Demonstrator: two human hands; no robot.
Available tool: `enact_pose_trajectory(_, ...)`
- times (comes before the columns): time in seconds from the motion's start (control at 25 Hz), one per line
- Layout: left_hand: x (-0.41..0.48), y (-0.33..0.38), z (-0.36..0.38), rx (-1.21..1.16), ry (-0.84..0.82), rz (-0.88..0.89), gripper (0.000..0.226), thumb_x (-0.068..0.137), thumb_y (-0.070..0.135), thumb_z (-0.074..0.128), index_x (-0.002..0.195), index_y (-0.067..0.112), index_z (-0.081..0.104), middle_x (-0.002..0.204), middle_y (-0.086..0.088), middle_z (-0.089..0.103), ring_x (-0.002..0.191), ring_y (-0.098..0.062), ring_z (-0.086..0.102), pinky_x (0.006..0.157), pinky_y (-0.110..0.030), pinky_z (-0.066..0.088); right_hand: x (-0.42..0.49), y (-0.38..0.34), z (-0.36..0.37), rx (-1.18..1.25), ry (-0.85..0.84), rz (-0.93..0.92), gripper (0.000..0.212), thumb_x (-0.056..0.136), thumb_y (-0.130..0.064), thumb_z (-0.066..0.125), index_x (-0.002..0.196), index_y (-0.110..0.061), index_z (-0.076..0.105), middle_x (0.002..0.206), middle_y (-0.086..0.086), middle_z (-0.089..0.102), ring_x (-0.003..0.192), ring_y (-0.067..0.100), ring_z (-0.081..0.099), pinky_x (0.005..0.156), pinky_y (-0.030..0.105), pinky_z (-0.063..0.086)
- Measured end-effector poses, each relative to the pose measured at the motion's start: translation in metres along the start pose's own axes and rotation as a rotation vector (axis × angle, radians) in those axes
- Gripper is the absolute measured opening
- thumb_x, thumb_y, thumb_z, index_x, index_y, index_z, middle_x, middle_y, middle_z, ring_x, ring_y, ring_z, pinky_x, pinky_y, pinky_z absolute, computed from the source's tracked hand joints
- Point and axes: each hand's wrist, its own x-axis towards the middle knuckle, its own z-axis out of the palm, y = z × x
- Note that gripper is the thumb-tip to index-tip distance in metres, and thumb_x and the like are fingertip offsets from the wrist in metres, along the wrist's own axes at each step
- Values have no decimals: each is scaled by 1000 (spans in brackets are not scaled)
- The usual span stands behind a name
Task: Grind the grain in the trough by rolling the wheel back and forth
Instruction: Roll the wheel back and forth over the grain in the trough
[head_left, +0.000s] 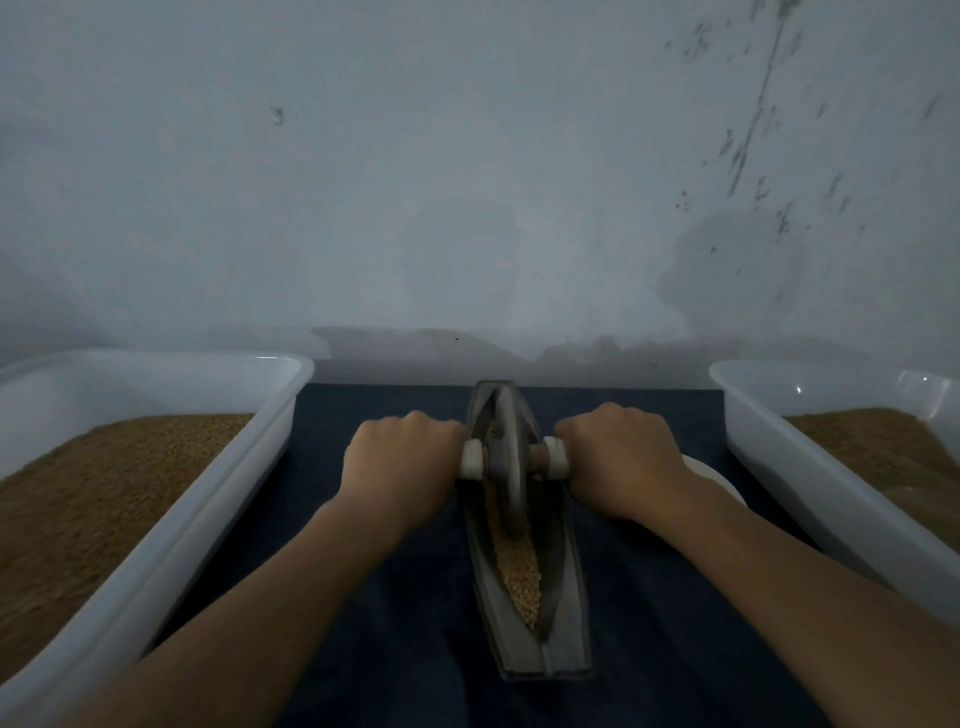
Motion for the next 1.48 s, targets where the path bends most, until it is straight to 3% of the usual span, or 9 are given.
enact_pose_trajectory(0.2,-43,7,-20,18,40,66,31,79,29,66,78,28,36,60,9,28,47,-15,28,45,-29,17,-49,-4,-15,-30,29,-20,32,74,-34,67,66,-36,35,62,-11,40,55,14,42,48,27,24)
enact_pose_trajectory(0.32,-29,8,-16,21,32,66,18,83,28,64,83,28,46,63,8,32,52,-16,37,47,-30,25,-43,-2,-13,-9,12,13,30,74,-35,67,67,-36,38,64,-11,43,54,10,39,47,25,22)
enact_pose_trajectory(0.4,-11,5,-6,20,14,57,12,84,27,63,87,28,51,64,7,32,54,-17,37,49,-32,28,-27,-1,-5,-2,-4,28,30,74,-37,67,66,-36,38,64,-11,42,55,12,40,49,26,25)
enact_pose_trajectory(0.56,30,-8,18,34,0,27,18,85,28,61,82,28,43,64,6,32,51,-16,31,50,-33,29,21,6,11,-15,-4,32,26,75,-41,67,70,-34,42,69,-8,45,67,22,55,57,30,38)
enact_pose_trajectory(0.72,53,-9,17,53,16,28,6,84,26,62,85,26,56,64,5,38,53,-20,39,49,-33,31,39,12,15,25,-26,59,28,78,-47,63,67,-32,42,70,-8,50,63,18,49,55,28,35)
enact_pose_trajectory(0.84,29,-4,7,25,14,32,20,84,28,63,80,28,43,63,8,31,51,-16,33,51,-33,29,14,5,7,25,-1,53,25,80,-41,67,75,-34,44,75,-6,52,66,19,47,59,30,37)
enact_pose_trajectory(0.96,-17,1,-2,14,46,26,31,82,30,65,78,29,34,62,9,28,52,-16,33,48,-30,25,-19,-4,-12,-20,22,-18,23,78,-36,67,75,-36,44,65,-10,38,58,17,41,51,26,27)
enact_pose_trajectory(1.08,-43,5,-12,-1,56,60,34,78,33,68,78,30,34,61,10,35,48,-14,36,45,-27,22,-46,-7,-24,-35,24,-28,26,75,-34,67,72,-36,41,62,-10,37,53,10,34,47,25,18)
enact_pose_trajectory(1.48,35,-9,21,43,24,34,20,85,29,62,82,29,43,64,8,30,54,-18,35,50,-31,26,28,8,10,7,-40,38,31,74,-36,65,63,-31,37,70,-7,49,63,20,49,56,29,36)
